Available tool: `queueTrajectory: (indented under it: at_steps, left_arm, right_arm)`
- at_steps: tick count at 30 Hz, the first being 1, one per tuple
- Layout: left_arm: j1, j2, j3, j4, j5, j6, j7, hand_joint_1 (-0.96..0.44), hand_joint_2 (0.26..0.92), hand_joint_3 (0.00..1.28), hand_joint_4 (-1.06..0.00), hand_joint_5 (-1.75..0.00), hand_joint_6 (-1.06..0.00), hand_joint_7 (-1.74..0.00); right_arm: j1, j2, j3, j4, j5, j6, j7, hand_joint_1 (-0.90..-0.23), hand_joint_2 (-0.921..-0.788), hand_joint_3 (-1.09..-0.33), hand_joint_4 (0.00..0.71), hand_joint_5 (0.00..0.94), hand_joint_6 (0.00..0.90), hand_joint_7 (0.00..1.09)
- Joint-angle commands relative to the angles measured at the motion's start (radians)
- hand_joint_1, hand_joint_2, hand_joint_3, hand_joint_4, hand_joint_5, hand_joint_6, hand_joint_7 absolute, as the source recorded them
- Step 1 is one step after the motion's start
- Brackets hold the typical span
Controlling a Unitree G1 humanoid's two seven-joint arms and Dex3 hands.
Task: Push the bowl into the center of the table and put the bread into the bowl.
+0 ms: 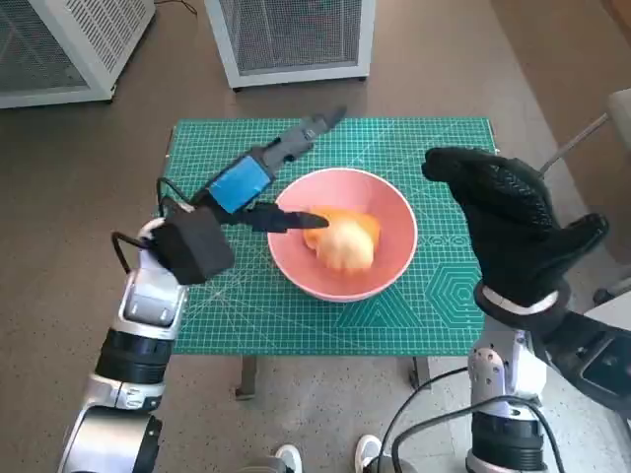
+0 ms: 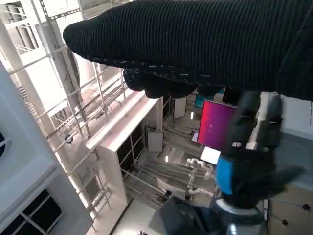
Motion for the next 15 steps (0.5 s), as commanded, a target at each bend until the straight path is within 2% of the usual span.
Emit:
queueTrajectory:
  at_steps: [1, 9, 15]
  left_arm:
    - [0.021, -0.008, 0.017, -0.005, -0.023, -0.029, 0.003, -0.57, 0.921, 0.13, 0.0, 0.0, -0.08, -0.11]
    - [0.023, -0.001, 0.032, -0.016, -0.026, -0.03, 0.011, -0.55, 0.921, 0.15, 0.0, 0.0, -0.11, -0.13]
    - [0.055, -0.021, 0.068, -0.097, -0.07, -0.04, 0.028, -0.55, 0.921, 0.2, 0.0, 0.0, -0.12, -0.15]
  right_arm:
    - [-0.001, 0.001, 0.0, 0.008, -0.005, 0.01, -0.006, -0.44, -0.921, -0.449, 0.256, 0.002, 0.064, 0.52]
    - [0.003, 0.001, 0.004, 0.0, -0.001, 0.016, -0.005, -0.445, -0.921, -0.446, 0.258, 0.002, 0.068, 0.51]
    - [0.003, 0.0, 0.003, -0.006, 0.002, 0.024, -0.009, -0.449, -0.921, -0.445, 0.259, 0.002, 0.07, 0.51]
